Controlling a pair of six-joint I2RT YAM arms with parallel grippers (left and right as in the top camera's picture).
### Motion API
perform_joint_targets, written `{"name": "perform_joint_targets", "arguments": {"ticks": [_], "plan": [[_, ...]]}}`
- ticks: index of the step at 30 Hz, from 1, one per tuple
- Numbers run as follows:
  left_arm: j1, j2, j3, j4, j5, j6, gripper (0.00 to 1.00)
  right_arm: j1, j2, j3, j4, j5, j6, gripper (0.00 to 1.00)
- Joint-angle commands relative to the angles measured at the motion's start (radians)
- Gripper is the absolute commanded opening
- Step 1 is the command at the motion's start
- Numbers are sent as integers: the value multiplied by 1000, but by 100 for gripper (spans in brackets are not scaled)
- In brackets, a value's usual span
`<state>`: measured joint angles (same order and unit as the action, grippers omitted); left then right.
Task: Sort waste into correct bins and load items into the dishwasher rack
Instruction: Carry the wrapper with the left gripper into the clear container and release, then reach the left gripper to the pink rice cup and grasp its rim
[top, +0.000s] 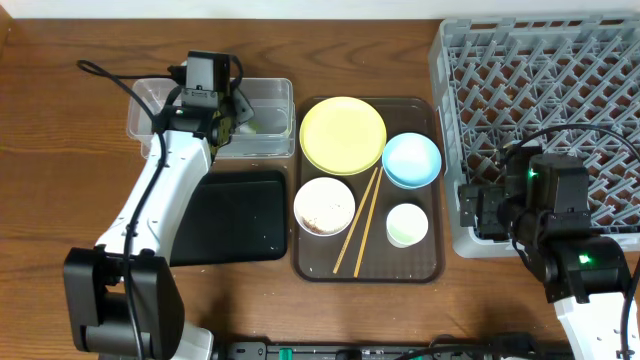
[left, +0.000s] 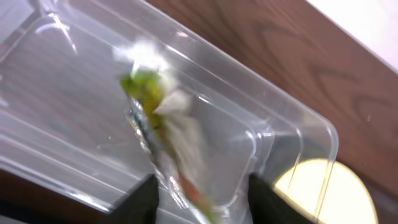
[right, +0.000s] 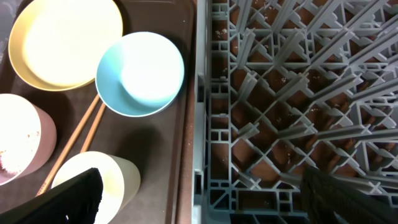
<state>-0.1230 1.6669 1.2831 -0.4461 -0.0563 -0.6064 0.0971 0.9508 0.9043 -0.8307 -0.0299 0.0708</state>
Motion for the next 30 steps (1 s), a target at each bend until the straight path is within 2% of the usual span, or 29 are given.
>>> {"name": "perform_joint_targets", "arguments": {"ticks": [1, 7, 12, 16, 22, 27, 30], "plan": [[2, -6, -8, -2, 0, 31, 54, 7, -2, 23, 0, -4, 6, 99], [-75, -97, -8, -75, 19, 131, 56, 7, -2, 23, 2, -4, 6, 99], [-277, -129, -10, -189, 22, 287, 56, 7, -2, 23, 3, -4, 6, 99], [-434, -81, -10, -245, 21, 292, 56, 7, -2, 23, 3, -4, 6, 99], [-600, 39, -11, -235, 22, 268, 56, 7, -2, 23, 3, -5, 7, 99], [-662, 147, -11, -222, 18, 252, 55, 7, -2, 23, -3, -5, 7, 99], [-669, 203, -11, -223, 19, 227, 45, 7, -2, 23, -3, -5, 6, 99]]}}
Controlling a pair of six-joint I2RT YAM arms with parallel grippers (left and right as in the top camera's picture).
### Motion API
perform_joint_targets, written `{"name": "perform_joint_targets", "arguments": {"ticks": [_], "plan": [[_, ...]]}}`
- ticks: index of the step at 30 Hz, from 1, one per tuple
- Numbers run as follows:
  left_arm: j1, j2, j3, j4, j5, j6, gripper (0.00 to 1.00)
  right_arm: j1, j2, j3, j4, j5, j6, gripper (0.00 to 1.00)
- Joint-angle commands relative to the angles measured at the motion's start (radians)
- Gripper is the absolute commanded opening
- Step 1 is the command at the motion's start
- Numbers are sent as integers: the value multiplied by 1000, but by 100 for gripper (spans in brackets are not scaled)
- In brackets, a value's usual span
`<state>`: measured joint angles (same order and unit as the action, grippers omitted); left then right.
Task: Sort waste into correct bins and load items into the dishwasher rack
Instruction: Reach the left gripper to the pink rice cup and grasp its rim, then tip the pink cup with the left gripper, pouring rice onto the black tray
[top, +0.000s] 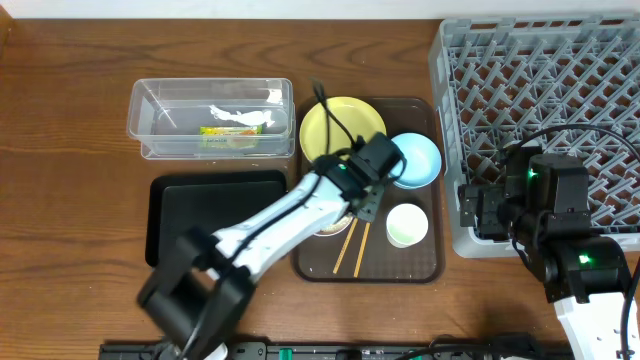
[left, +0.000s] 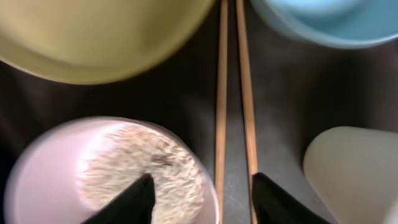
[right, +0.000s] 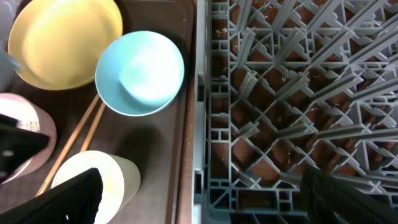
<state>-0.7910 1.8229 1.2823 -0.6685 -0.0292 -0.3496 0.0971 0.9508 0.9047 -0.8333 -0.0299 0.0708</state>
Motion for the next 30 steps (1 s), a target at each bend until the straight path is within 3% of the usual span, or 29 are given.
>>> {"name": "perform_joint_targets", "arguments": {"ticks": [1, 4, 8, 12, 23, 30], "plan": [[0, 63, -10, -1, -9, -29, 43, 7, -2, 23, 0, -5, 6, 99], [-1, 97, -10, -1, -9, -29, 36, 7, -2, 23, -1, -5, 6, 99], [0, 101, -9, -3, -8, -29, 14, 7, -2, 23, -1, -5, 6, 99], [0, 70, -8, -8, -9, -29, 6, 7, -2, 23, -1, -5, 6, 99], [78, -195, -8, -130, 10, -29, 6, 7, -2, 23, -1, -3, 2, 99], [293, -302, -9, -219, 249, 37, 6, 7, -2, 23, 0, -1, 2, 99]]}}
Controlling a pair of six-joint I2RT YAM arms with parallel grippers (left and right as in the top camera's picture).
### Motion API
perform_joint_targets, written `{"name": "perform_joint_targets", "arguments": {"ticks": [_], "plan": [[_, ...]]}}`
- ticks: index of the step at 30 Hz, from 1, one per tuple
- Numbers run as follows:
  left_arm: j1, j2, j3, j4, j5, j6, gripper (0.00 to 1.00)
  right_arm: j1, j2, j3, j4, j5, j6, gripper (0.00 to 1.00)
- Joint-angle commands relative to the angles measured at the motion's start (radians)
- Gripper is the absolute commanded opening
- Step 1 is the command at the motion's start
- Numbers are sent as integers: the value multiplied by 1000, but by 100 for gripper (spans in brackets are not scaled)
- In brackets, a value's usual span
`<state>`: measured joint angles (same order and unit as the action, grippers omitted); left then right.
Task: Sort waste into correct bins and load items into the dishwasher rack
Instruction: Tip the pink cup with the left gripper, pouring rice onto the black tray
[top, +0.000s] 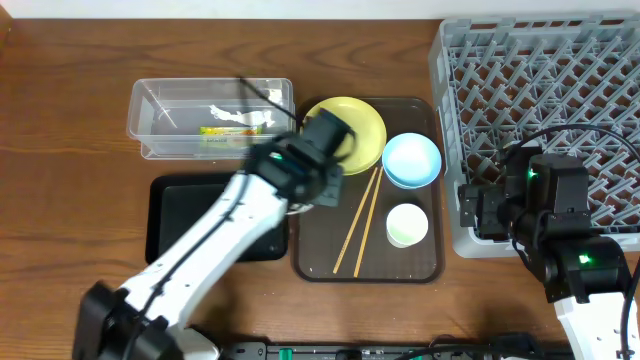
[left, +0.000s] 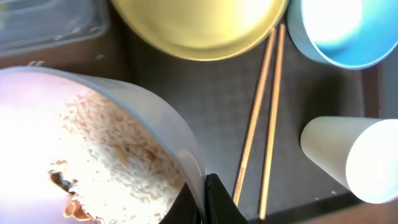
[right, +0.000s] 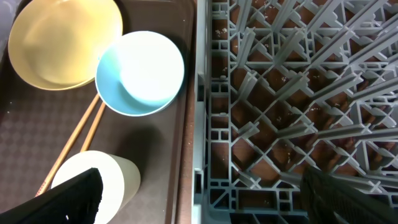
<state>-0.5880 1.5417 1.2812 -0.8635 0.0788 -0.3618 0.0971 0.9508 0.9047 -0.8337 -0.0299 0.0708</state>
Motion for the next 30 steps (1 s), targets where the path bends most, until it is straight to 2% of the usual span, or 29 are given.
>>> {"name": "perform_joint_targets", "arguments": {"ticks": [1, 7, 9, 16, 20, 23, 30], "plan": [[127, -21, -8, -34, 192, 75, 6, 7, -2, 23, 0, 0, 2, 99], [346, -21, -72, -42, 548, 257, 6, 7, -2, 23, -1, 0, 2, 99], [411, -21, -111, -40, 626, 292, 6, 7, -2, 23, -1, 4, 2, 99], [633, -20, -278, -40, 976, 548, 6, 7, -2, 23, 2, 3, -1, 99], [734, -19, -358, -40, 1170, 651, 6, 7, -2, 23, 0, 3, -2, 99], [794, -19, -409, -40, 1274, 683, 6, 7, -2, 23, 1, 4, -2, 99], [874, -19, -455, -48, 1464, 658, 6, 7, -2, 23, 0, 4, -2, 99]]}}
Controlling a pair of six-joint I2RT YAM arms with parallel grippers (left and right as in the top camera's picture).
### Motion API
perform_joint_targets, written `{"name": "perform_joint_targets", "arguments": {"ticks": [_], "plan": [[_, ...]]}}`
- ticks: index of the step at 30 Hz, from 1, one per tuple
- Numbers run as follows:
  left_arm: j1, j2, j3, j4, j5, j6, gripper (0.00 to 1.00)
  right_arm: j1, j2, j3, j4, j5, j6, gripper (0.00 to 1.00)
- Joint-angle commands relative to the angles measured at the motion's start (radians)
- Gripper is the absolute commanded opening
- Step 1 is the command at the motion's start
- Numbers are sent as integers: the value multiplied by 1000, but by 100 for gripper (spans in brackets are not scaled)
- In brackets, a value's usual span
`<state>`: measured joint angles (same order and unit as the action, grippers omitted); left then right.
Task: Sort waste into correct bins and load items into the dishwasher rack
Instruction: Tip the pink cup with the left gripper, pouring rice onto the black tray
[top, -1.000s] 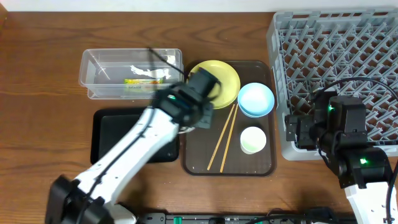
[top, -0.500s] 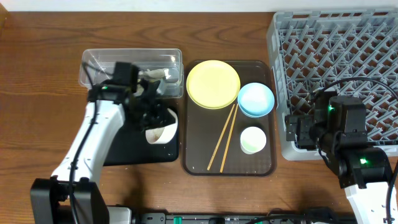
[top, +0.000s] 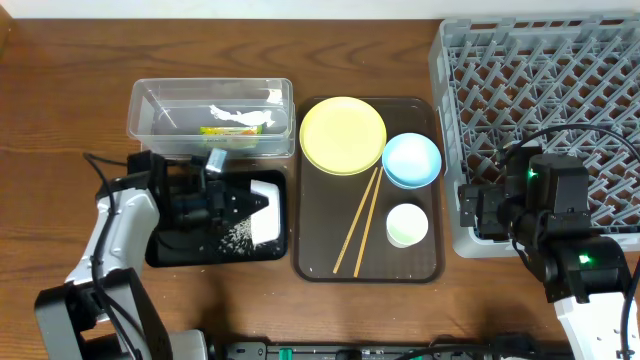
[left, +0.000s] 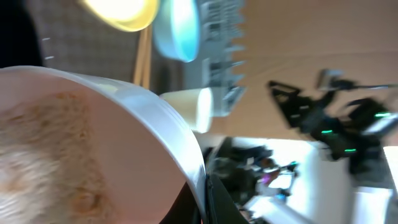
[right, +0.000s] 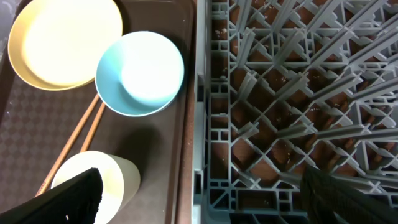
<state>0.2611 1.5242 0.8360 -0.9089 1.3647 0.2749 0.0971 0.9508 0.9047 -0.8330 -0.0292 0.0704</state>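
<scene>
My left gripper (top: 236, 204) is shut on the rim of the pale pink rice bowl (top: 265, 210), which is tipped on its side over the black bin (top: 170, 250). Loose rice (top: 235, 232) lies in that bin. The left wrist view is filled by the bowl (left: 93, 143), rice still clinging inside it. On the brown tray (top: 420, 270) lie a yellow plate (top: 342, 135), a blue bowl (top: 411, 160), wooden chopsticks (top: 358, 222) and a pale cup (top: 406, 224). By the grey dishwasher rack (top: 540, 100), my right gripper (right: 205, 205) hangs open, holding nothing.
At the back left stands a clear plastic bin (top: 160, 100) holding a crumpled green and white wrapper (top: 232, 122). The right wrist view shows the blue bowl (right: 140, 73), the cup (right: 112, 174) and the rack's near corner (right: 249, 186). Brown wooden table all round.
The left gripper has carried the rice bowl from above the tray's left side to the black bin. The bowl is now tipped on its side and rice lies in the bin. The right arm is unmoved.
The left gripper was first open above the clear bin with the wrapper beneath it. Then it hung open over the rice bowl on the tray, then shut on the bowl's rim. Now the bowl is tipped over the black bin. The right arm stayed by the rack.
</scene>
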Motion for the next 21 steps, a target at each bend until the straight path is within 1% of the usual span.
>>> {"name": "perform_joint_targets", "arguments": {"ticks": [1, 10, 16, 21], "plan": [[32, -2, -10, -3, 192, -2, 6, 7, -2, 23, -1, 3, -1, 99], [92, -2, -10, -3, 207, -226, 6, 7, -2, 23, -10, 3, -1, 99], [134, -2, -10, -3, 207, -325, 6, 7, -2, 23, -18, 3, -1, 99], [149, -2, -10, -3, 207, -385, 6, 7, -2, 23, -18, 3, -1, 99]]}}
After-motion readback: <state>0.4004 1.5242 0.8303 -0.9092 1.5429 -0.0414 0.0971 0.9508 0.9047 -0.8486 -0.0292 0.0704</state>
